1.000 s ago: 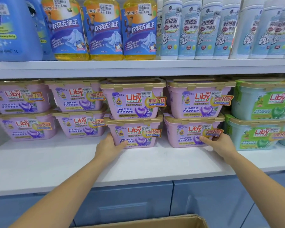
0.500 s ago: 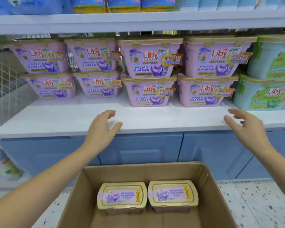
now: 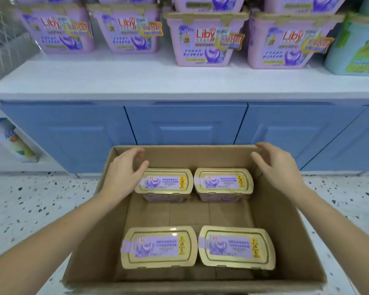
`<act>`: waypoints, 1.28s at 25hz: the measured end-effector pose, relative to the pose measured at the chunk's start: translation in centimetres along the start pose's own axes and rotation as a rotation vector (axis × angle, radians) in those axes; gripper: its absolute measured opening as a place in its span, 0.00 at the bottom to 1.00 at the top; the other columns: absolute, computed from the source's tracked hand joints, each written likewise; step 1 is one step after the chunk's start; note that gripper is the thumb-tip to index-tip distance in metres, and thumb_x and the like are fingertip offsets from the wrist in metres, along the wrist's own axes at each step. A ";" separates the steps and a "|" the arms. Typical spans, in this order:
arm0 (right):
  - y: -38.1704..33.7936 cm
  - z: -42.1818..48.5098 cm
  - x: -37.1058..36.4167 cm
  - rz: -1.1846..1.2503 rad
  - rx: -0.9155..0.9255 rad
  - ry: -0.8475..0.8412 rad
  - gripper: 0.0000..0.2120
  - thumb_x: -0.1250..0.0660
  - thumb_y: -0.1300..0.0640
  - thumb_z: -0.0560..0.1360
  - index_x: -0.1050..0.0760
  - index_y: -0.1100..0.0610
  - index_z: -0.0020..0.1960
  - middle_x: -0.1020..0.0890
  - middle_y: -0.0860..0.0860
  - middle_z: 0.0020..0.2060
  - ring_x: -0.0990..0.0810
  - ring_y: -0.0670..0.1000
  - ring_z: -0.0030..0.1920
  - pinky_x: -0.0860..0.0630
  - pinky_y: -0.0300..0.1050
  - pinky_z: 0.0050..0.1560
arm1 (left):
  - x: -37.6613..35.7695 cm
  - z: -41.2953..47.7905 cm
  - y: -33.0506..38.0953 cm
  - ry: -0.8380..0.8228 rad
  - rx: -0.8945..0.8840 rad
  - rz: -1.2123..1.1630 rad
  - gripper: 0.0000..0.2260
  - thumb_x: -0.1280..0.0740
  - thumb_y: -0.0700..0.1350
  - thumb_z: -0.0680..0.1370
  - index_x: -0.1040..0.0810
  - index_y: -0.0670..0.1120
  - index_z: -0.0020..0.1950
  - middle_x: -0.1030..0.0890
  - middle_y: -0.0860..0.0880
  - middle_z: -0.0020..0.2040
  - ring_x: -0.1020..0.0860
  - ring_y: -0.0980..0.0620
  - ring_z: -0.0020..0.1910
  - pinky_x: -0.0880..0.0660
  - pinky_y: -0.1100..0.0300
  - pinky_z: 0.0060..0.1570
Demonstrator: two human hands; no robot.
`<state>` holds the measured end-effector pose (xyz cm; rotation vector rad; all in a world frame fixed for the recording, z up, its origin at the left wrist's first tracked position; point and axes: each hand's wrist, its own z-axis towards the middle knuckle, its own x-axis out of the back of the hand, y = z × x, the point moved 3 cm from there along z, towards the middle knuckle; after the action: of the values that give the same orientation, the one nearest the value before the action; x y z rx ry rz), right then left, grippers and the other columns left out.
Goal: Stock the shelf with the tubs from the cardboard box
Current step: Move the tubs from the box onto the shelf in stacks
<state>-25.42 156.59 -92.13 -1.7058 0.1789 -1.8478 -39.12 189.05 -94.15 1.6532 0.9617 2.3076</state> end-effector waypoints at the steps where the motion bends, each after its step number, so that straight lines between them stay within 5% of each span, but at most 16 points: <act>1: 0.8 -0.4 -1.6 -0.031 -0.018 -0.038 0.19 0.39 0.50 0.77 0.28 0.58 0.64 0.18 0.58 0.50 0.22 0.61 0.53 0.29 0.49 0.47 | -1.1 -0.3 -1.2 -0.044 0.037 0.043 0.18 0.35 0.49 0.74 0.24 0.42 0.60 0.18 0.45 0.54 0.21 0.44 0.53 0.27 0.53 0.53; 6: 4.7 -1.6 -8.6 0.042 -0.258 -0.288 0.23 0.39 0.50 0.77 0.33 0.62 0.67 0.23 0.62 0.61 0.26 0.62 0.62 0.30 0.50 0.57 | -5.3 -0.6 -6.4 -0.205 0.268 0.143 0.17 0.36 0.49 0.76 0.25 0.41 0.60 0.19 0.41 0.56 0.23 0.40 0.57 0.29 0.51 0.53; 12: 7.6 -0.7 -12.6 0.254 -0.589 -0.321 0.31 0.39 0.51 0.77 0.45 0.66 0.73 0.31 0.64 0.69 0.33 0.63 0.68 0.35 0.51 0.65 | -9.3 -0.1 -10.3 -0.278 0.596 -0.064 0.21 0.37 0.53 0.76 0.27 0.38 0.61 0.22 0.37 0.60 0.25 0.36 0.59 0.28 0.50 0.57; 19: 9.5 0.3 -14.7 0.422 -0.743 -0.261 0.23 0.39 0.52 0.77 0.31 0.69 0.63 0.25 0.64 0.62 0.26 0.64 0.62 0.29 0.57 0.63 | -11.9 -0.4 -11.4 -0.278 0.882 -0.442 0.20 0.42 0.51 0.79 0.29 0.39 0.65 0.25 0.40 0.63 0.25 0.40 0.60 0.23 0.49 0.48; 24: 9.6 0.1 -15.1 0.533 -0.767 -0.268 0.20 0.41 0.53 0.78 0.32 0.67 0.63 0.23 0.61 0.58 0.25 0.57 0.53 0.24 0.53 0.54 | -12.1 -0.7 -11.7 -0.263 0.854 -0.605 0.15 0.38 0.48 0.78 0.25 0.41 0.60 0.21 0.40 0.60 0.23 0.46 0.52 0.21 0.52 0.46; 26: 9.5 -0.1 -14.9 0.506 -0.754 -0.242 0.19 0.41 0.54 0.78 0.30 0.67 0.62 0.23 0.63 0.59 0.27 0.56 0.50 0.27 0.55 0.56 | -11.9 -0.9 -11.7 -0.217 0.835 -0.577 0.15 0.38 0.48 0.78 0.25 0.40 0.60 0.21 0.40 0.57 0.22 0.46 0.50 0.19 0.58 0.37; 29: 8.7 -0.9 -13.3 0.311 -0.694 -0.213 0.20 0.41 0.51 0.78 0.27 0.67 0.59 0.22 0.65 0.57 0.24 0.62 0.54 0.29 0.53 0.56 | -10.5 -0.7 -10.9 -0.181 0.744 -0.426 0.14 0.38 0.48 0.78 0.23 0.39 0.56 0.20 0.40 0.53 0.21 0.44 0.45 0.22 0.62 0.29; 32: 7.6 -1.6 -10.8 0.247 -0.587 -0.171 0.19 0.42 0.51 0.78 0.25 0.66 0.57 0.20 0.64 0.55 0.25 0.65 0.57 0.30 0.53 0.55 | -7.7 -0.2 -9.2 -0.192 0.618 -0.309 0.13 0.38 0.48 0.78 0.22 0.38 0.52 0.20 0.41 0.49 0.21 0.44 0.42 0.19 0.56 0.33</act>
<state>-24.56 155.53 -105.35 -2.0978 0.8911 -1.5423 -38.54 192.58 -105.60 1.7102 1.8558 1.7069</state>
